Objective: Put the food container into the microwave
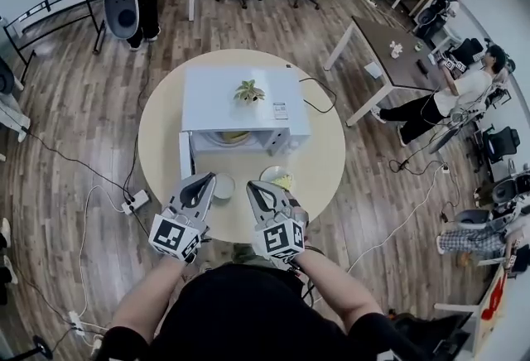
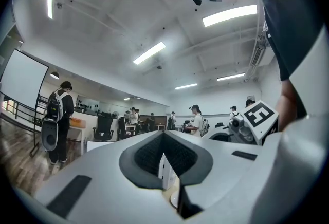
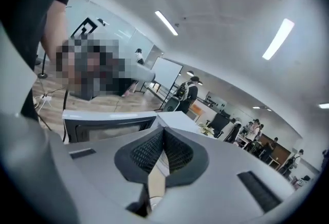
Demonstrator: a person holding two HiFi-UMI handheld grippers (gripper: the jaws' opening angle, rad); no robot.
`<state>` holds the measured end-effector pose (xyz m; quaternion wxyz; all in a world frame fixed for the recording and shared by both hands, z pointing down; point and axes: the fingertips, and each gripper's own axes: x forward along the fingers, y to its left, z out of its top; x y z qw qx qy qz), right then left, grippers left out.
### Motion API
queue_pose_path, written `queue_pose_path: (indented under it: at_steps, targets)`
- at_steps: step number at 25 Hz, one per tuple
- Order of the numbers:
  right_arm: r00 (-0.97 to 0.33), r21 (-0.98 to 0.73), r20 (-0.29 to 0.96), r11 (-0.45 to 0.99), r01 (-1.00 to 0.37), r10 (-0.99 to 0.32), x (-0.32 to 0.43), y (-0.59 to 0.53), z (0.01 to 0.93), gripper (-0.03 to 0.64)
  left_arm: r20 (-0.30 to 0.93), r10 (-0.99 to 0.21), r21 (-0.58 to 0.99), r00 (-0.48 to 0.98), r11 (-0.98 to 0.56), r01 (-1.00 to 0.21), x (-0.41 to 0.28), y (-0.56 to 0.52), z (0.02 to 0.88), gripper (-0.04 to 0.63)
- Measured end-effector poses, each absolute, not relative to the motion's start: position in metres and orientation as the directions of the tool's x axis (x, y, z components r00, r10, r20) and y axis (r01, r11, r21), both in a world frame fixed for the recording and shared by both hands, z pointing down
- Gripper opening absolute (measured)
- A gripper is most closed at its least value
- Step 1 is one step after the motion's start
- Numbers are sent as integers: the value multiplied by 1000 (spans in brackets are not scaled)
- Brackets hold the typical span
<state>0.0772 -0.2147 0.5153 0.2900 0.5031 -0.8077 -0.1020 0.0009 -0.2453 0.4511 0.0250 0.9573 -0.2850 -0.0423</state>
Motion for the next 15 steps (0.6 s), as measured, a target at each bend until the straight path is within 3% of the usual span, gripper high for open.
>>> queue_pose_path:
  at_steps: [10, 15]
  targets:
    - [-269, 334, 44, 268, -904, -962, 104, -218, 431, 14, -108, -565, 71, 818, -825, -560, -6, -254, 438, 18]
    - [-167, 119, 31, 170, -978, -985, 149, -221, 431, 14, -123, -583, 72, 803, -813, -578, -14, -258, 432, 18]
